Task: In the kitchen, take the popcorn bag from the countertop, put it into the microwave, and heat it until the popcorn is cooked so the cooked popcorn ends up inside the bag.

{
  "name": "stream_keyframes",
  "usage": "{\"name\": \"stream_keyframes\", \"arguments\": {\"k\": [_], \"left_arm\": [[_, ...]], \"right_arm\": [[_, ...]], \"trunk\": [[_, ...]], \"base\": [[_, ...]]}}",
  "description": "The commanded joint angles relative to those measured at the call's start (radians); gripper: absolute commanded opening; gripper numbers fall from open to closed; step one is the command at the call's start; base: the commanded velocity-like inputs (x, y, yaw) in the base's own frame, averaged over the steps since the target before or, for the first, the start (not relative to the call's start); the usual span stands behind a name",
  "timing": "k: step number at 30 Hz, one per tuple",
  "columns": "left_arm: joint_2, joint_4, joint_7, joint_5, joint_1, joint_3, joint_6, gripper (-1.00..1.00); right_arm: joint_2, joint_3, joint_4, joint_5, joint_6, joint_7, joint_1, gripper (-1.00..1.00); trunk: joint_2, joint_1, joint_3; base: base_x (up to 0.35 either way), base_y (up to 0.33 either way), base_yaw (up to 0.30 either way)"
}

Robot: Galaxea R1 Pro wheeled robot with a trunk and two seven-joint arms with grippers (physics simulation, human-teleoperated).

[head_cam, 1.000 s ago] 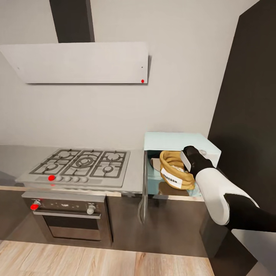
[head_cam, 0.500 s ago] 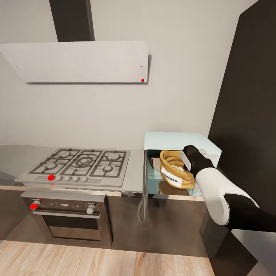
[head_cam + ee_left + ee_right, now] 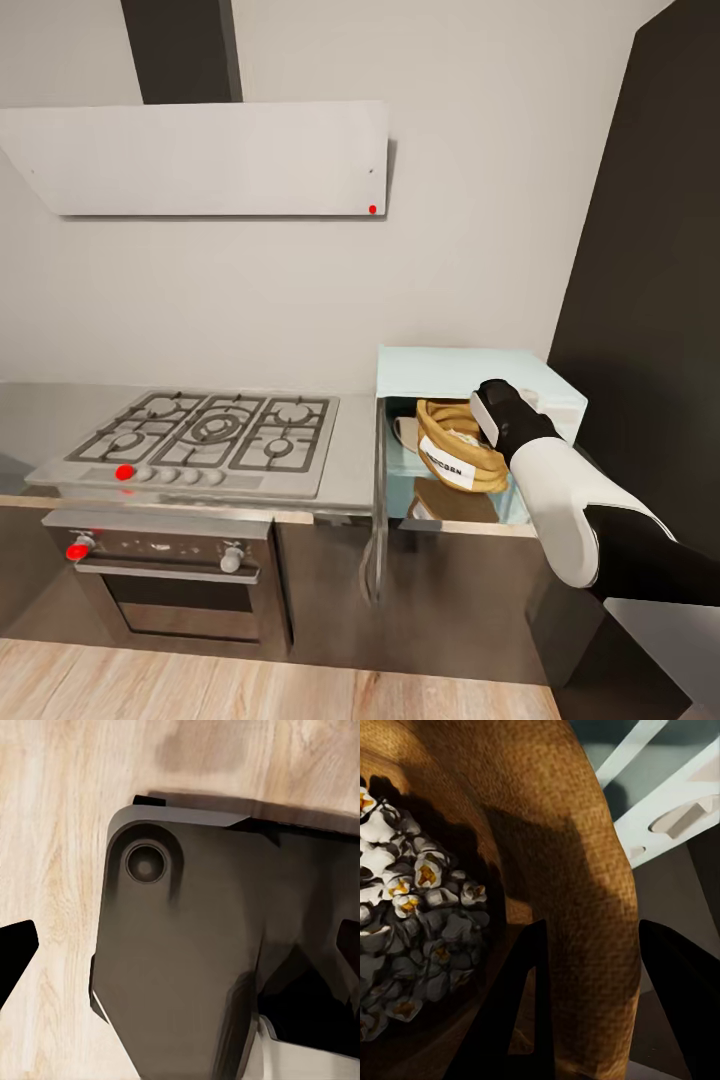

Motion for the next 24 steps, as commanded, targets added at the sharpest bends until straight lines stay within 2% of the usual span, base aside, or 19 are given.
{"name": "stream_keyframes", "arguments": {"k": [1,11,16,24], "left_arm": [[-0.001,0.001,0.001,0.001,-0.001,0.004,-0.003,1.0],[-0.002,0.001,0.003,0.001,-0.002,0.004,-0.003,1.0],[-0.002,0.001,0.001,0.001,-0.003,0.004,-0.003,1.0],[-0.002,0.001,0.001,0.001,-0.002,0.004,-0.003,1.0]], "right_arm": [[0.001,-0.007,-0.009,0.024,0.004,0.003,-0.001,-1.0],[0.001,-0.006,-0.009,0.024,0.004,0.003,-0.001,-1.0],[0.001,-0.006,-0.009,0.024,0.004,0.003,-0.001,-1.0],[0.001,-0.006,-0.009,0.024,0.005,0.003,-0.001,-1.0]], "trunk": [[-0.001,0.0,-0.001],[-0.001,0.0,-0.001],[-0.001,0.0,-0.001],[-0.001,0.0,-0.001]], "base": [[0.006,0.0,0.0],[0.005,0.0,0.0],[0.22,0.0,0.0],[0.022,0.0,0.0]]}}
